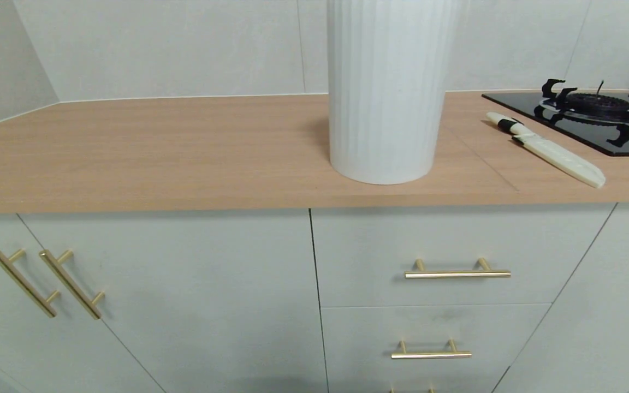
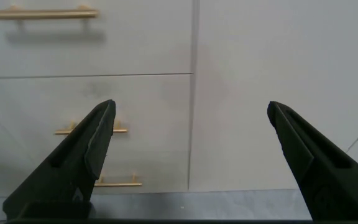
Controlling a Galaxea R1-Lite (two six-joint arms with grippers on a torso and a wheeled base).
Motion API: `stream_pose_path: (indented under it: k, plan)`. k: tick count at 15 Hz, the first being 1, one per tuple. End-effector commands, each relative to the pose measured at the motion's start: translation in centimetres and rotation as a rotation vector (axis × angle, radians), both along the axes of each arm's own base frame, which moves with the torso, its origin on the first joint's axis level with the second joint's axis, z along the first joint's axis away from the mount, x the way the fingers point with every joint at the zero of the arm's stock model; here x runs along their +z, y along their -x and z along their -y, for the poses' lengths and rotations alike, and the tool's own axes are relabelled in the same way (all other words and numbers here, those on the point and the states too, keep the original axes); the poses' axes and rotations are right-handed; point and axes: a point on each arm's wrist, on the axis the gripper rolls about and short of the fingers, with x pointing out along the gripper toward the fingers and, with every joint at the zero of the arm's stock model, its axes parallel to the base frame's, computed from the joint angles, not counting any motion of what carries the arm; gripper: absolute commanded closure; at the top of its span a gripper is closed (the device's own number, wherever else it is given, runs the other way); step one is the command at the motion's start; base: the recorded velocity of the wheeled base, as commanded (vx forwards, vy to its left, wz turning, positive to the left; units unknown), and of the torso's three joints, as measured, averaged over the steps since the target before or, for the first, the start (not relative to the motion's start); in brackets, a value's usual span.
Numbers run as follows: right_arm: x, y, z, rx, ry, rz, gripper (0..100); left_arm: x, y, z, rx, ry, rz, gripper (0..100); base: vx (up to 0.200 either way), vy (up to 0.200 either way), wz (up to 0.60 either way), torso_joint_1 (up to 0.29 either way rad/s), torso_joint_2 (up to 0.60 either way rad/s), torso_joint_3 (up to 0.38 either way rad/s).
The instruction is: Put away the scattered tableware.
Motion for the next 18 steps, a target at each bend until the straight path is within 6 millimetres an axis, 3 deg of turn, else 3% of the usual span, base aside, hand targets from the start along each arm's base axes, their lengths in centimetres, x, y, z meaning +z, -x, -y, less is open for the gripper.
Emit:
stream_pose_path:
  k: [1,7,11,18]
  plan:
    - [0.01,-0.01,0.00,0.001,0.002,-0.001,0,0.00,0.00,0.00,0.000,0.000,0.000,0,0.000,0.000,0.00,0.000,0.00,0.000]
    - [0.01,-0.01,0.00,0.002,0.001,-0.001,0,0.00,0.00,0.00,0.000,0.000,0.000,0,0.000,0.000,0.00,0.000,0.00,0.000]
    - [0.01,-0.01,0.00,0.002,0.002,-0.001,0,0.00,0.00,0.00,0.000,0.002,0.000,0,0.200,0.000,0.00,-0.002,0.00,0.002]
    - [0.01,-0.01,0.00,-0.001,0.002,-0.001,0,0.00,0.00,0.00,0.000,0.002,0.000,0,0.000,0.000,0.00,0.000,0.00,0.000]
